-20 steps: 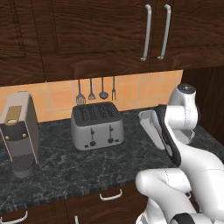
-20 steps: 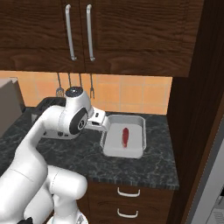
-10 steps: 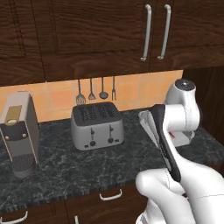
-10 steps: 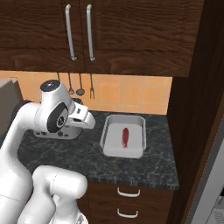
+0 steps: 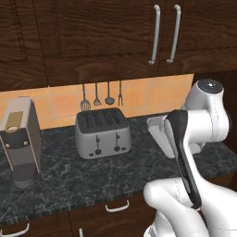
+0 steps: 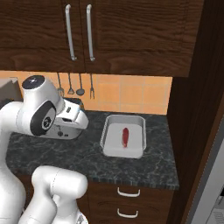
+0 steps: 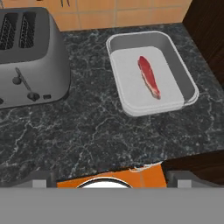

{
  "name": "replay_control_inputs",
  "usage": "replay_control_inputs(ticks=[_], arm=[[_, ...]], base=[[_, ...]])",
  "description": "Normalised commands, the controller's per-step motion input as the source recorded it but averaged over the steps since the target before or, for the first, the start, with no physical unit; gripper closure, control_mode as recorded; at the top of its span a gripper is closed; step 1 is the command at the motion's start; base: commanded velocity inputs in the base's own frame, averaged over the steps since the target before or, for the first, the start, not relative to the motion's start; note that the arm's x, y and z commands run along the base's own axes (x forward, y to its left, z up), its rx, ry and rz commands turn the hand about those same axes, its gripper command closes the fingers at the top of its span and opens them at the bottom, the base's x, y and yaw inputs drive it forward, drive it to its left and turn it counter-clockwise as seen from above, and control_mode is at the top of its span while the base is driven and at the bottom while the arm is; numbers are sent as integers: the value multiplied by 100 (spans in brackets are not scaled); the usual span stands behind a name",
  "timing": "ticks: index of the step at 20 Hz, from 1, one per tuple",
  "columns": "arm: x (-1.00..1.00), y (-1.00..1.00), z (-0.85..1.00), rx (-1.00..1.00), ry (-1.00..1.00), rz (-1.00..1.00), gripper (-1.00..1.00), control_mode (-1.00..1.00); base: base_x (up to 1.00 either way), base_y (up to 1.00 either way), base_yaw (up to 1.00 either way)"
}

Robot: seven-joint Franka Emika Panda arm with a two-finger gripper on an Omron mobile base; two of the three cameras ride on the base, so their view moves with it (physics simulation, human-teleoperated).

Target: Place one lemon wedge and one steak in each tupperware on the nearby counter, to pack two identical lunches.

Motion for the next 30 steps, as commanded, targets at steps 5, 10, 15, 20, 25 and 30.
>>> replay_control_inputs(ticks=[5, 10, 15, 20, 25, 30], arm=[[-55, 4, 67, 0, -7, 0, -100, -100], [-49, 7, 41, 0, -6, 0, -100, 100], [0, 0, 0, 0, 0, 0, -100, 100], [0, 0, 0, 0, 0, 0, -100, 100], [0, 0, 0, 0, 0, 0, -100, 100], [0, 0, 0, 0, 0, 0, -100, 100]], base=[[0, 0, 0], [-14, 0, 0], [-93, -8, 0], [-100, -51, 0], [-37, -100, 0], [8, -100, 0]])
